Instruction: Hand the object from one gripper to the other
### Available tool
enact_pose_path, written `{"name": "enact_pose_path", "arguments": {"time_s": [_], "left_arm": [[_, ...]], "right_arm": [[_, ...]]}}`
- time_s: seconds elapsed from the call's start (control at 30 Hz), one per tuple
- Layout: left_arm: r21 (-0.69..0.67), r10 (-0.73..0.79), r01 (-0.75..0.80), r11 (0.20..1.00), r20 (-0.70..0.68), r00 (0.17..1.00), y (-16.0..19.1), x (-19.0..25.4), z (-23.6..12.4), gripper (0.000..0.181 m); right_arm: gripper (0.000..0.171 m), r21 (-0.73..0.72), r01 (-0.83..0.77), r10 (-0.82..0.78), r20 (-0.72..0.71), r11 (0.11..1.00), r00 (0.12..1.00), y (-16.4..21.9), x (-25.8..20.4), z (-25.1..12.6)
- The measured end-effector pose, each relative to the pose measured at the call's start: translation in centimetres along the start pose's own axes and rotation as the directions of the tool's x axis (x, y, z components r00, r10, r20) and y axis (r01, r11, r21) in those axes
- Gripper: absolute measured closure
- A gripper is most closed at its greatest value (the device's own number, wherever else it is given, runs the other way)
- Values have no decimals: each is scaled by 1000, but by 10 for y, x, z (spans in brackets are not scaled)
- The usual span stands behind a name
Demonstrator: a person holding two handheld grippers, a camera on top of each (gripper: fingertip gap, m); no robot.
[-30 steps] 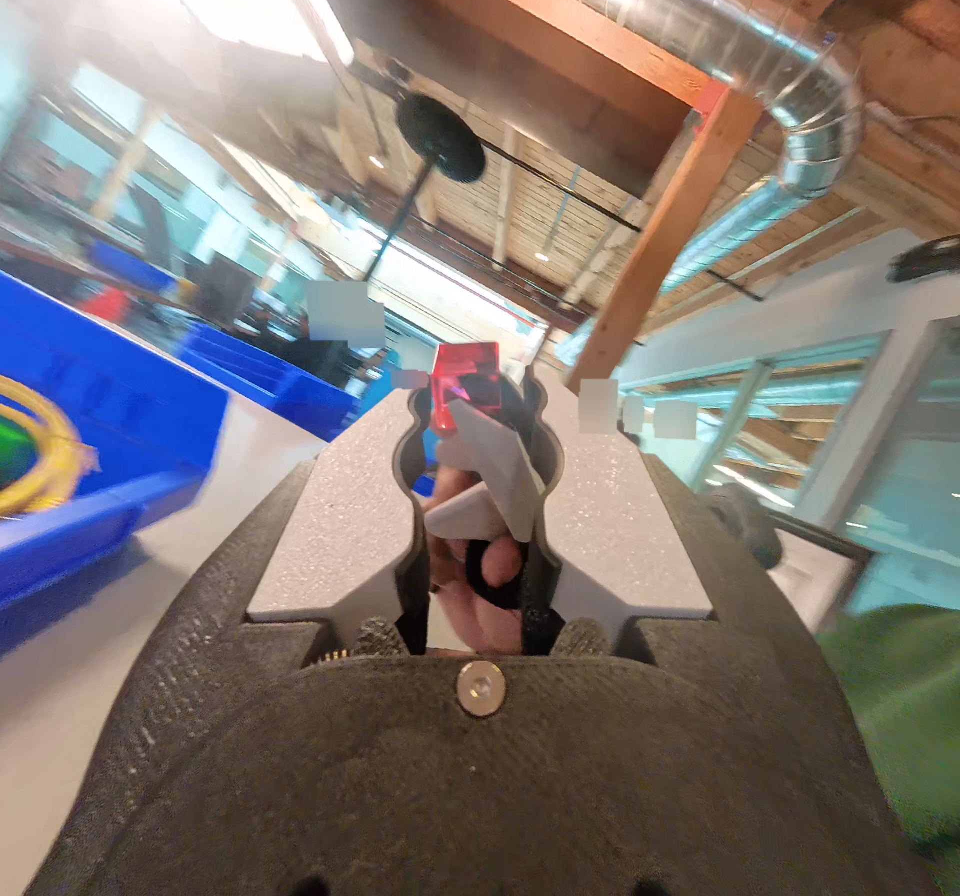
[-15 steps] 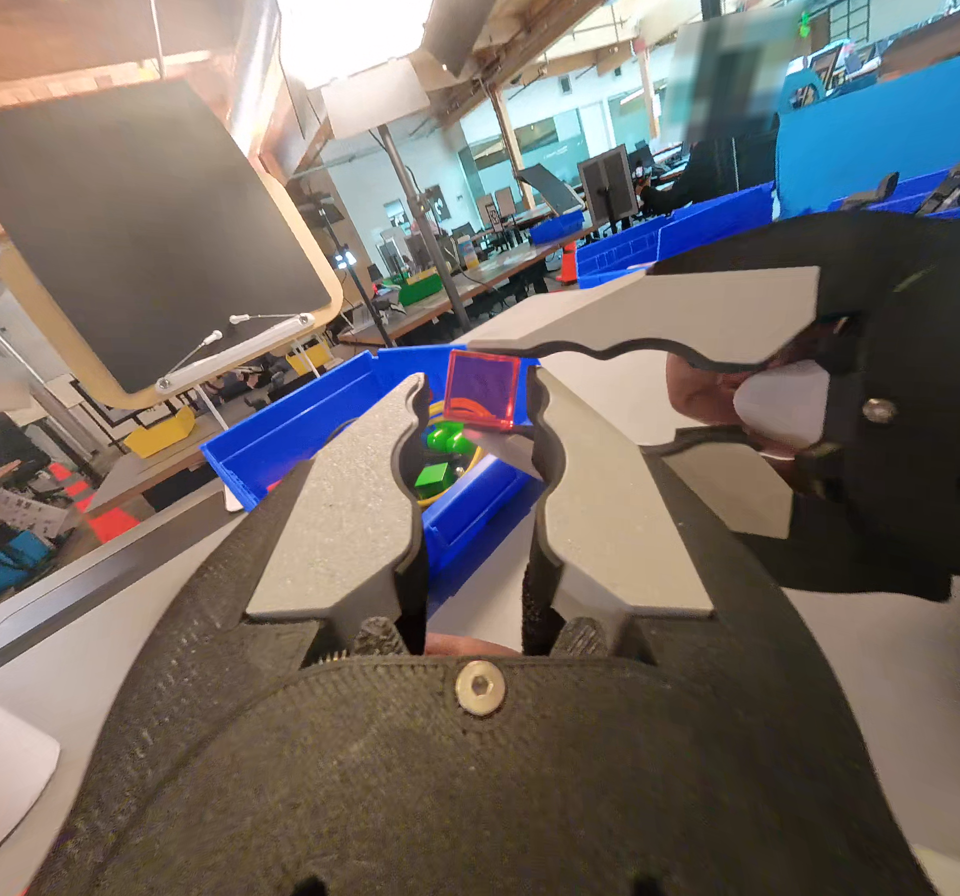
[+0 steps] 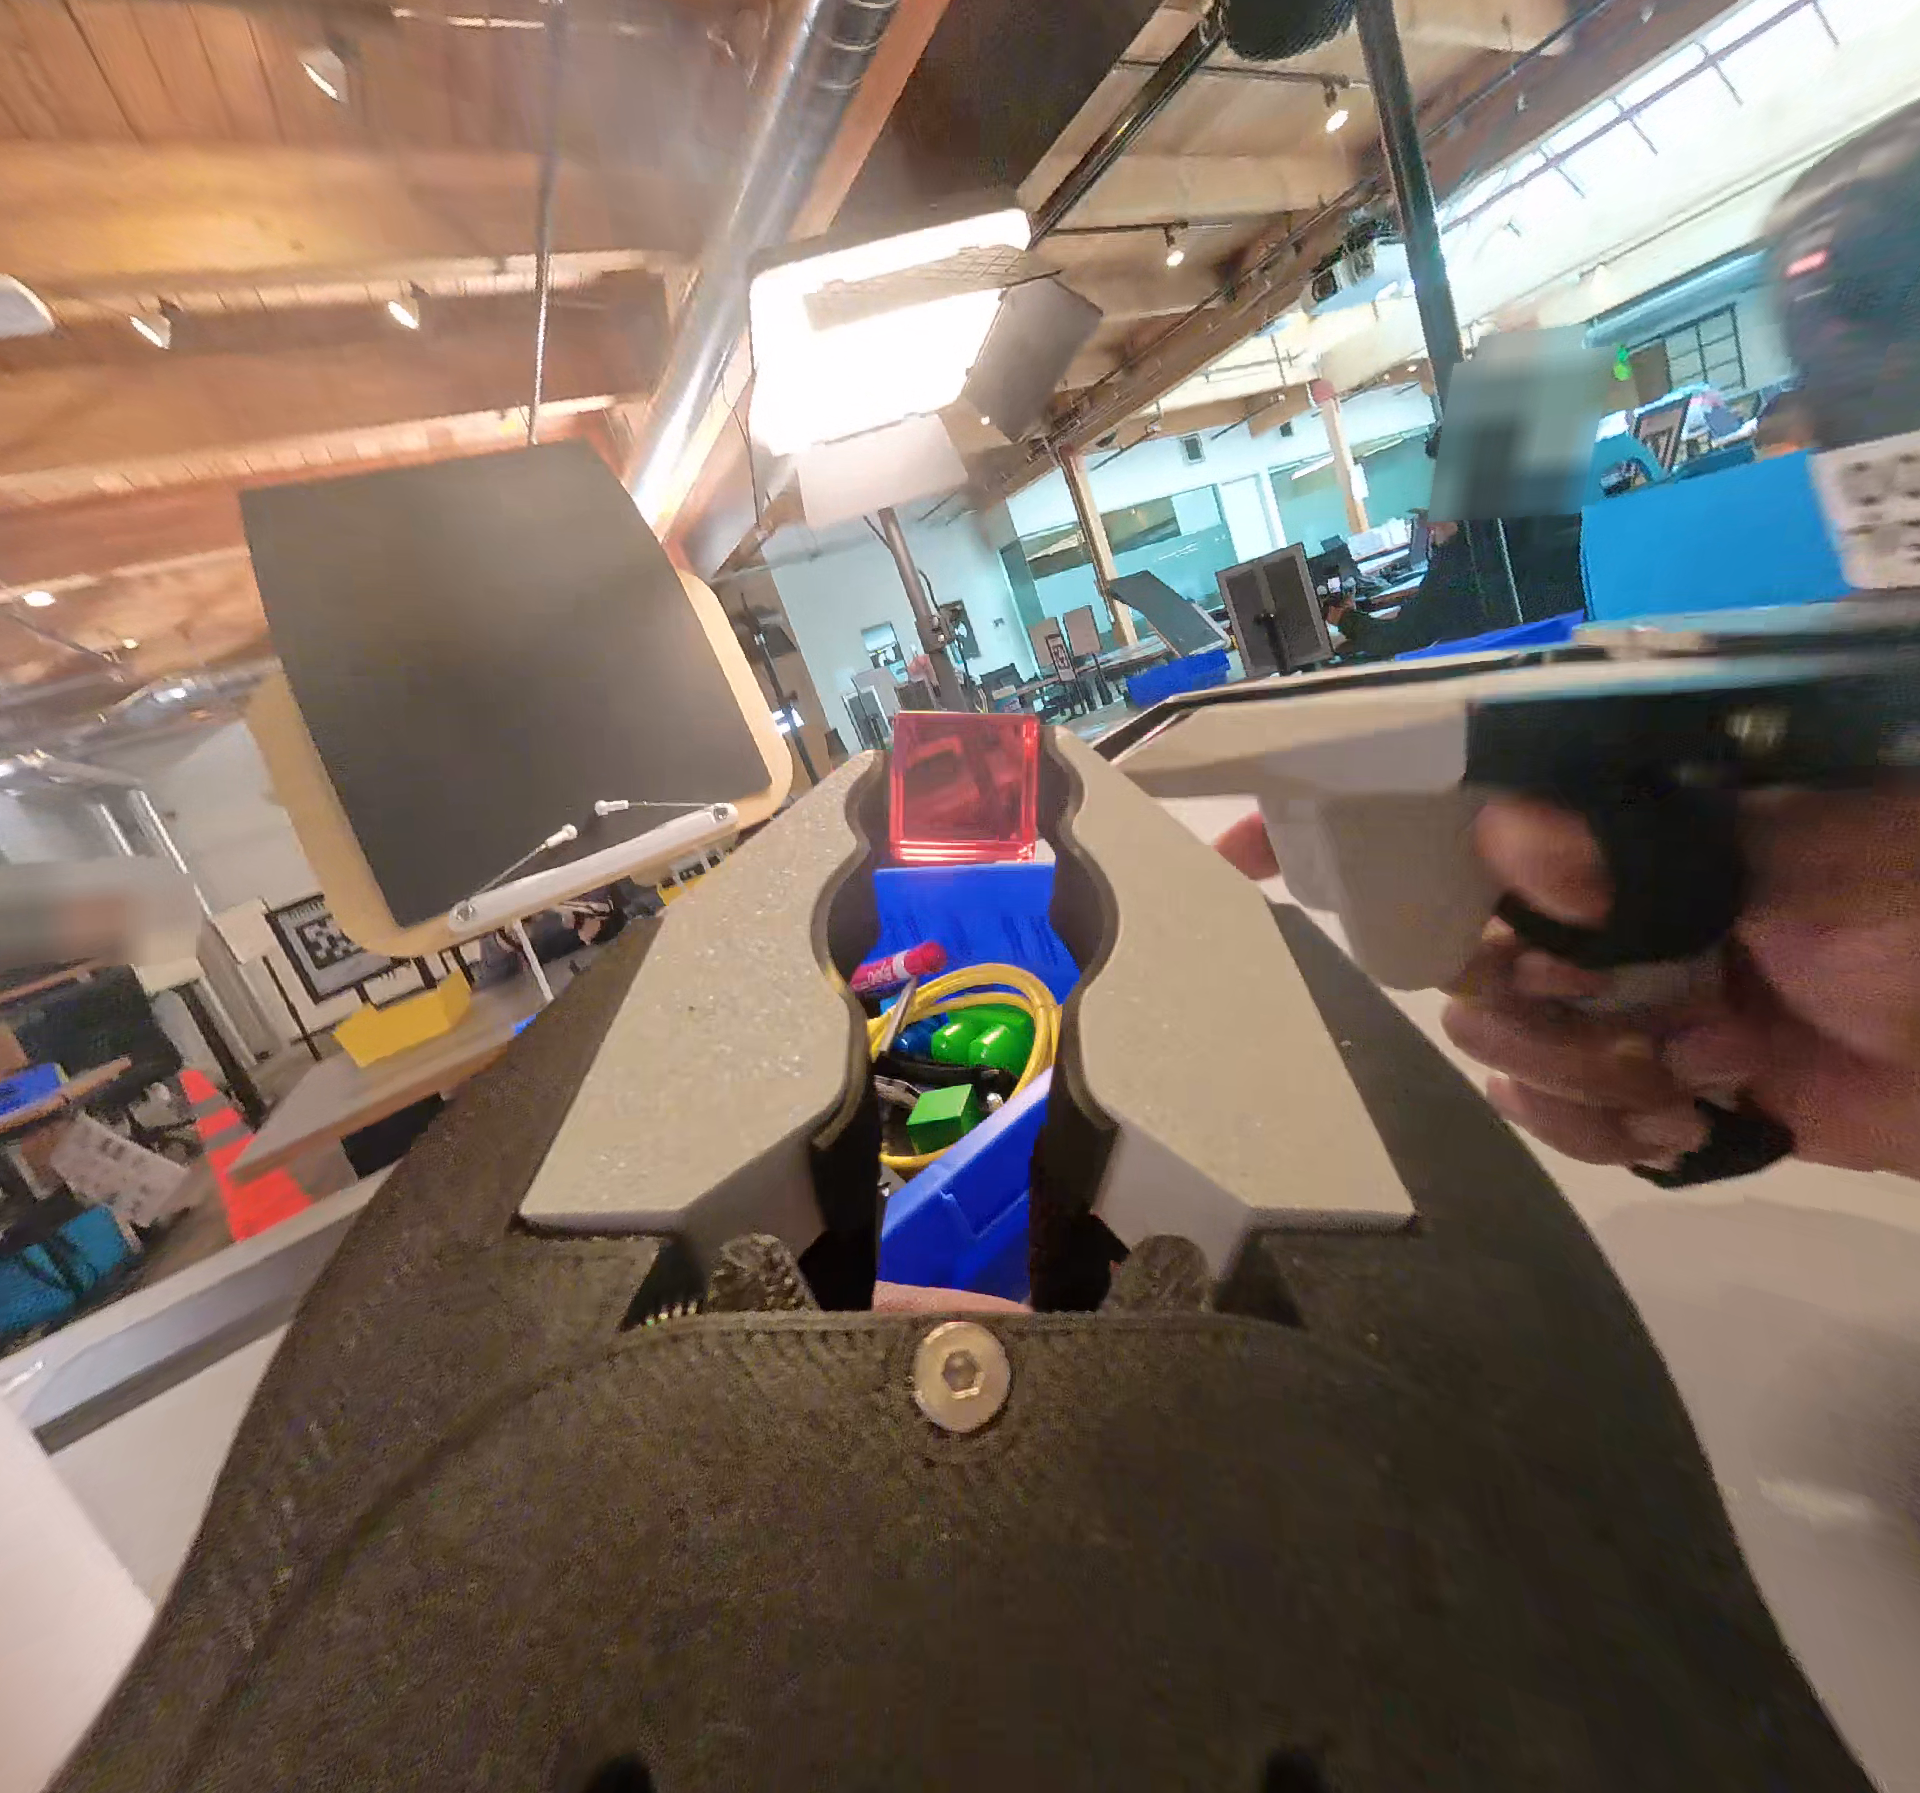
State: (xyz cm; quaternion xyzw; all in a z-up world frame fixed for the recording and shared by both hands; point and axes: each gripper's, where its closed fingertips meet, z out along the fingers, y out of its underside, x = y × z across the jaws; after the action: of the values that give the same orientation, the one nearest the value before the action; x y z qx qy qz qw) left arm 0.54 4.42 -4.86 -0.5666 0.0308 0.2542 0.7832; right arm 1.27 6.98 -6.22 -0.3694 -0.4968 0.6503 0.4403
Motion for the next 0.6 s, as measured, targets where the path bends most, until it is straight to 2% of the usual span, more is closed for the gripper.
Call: {"name": "enact_pose_path", "arguments": {"time_s": [0.03,0.1,0.27,0.37,0.43,0.57,0.6], "left_arm": [[-8,24,-24,1000,-7,1000,1,2,1,154],[-33,102,-103,994,-3,995,5,6,2,154],[-49,336,-336,941,-15,942,10,17,3,154],[-53,466,-467,883,-27,884,14,20,3,154],[-48,500,-502,864,-56,864,17,24,3,154],[-19,538,-541,841,-89,839,17,34,2,154],[-20,550,-554,833,-89,830,17,35,2,154]], "right_arm": [[136,8,-121,120,83,993,989,-2,-5,-2],[130,23,-236,229,164,971,959,-8,-10,-5],[120,-54,-166,172,155,985,973,6,-16,0],[124,-88,-127,138,145,988,980,13,-17,3],[131,-97,-121,134,146,988,980,16,-18,3],[132,-118,-104,123,161,987,979,19,-22,3],[138,-115,-85,104,166,990,981,19,-23,3]]}}
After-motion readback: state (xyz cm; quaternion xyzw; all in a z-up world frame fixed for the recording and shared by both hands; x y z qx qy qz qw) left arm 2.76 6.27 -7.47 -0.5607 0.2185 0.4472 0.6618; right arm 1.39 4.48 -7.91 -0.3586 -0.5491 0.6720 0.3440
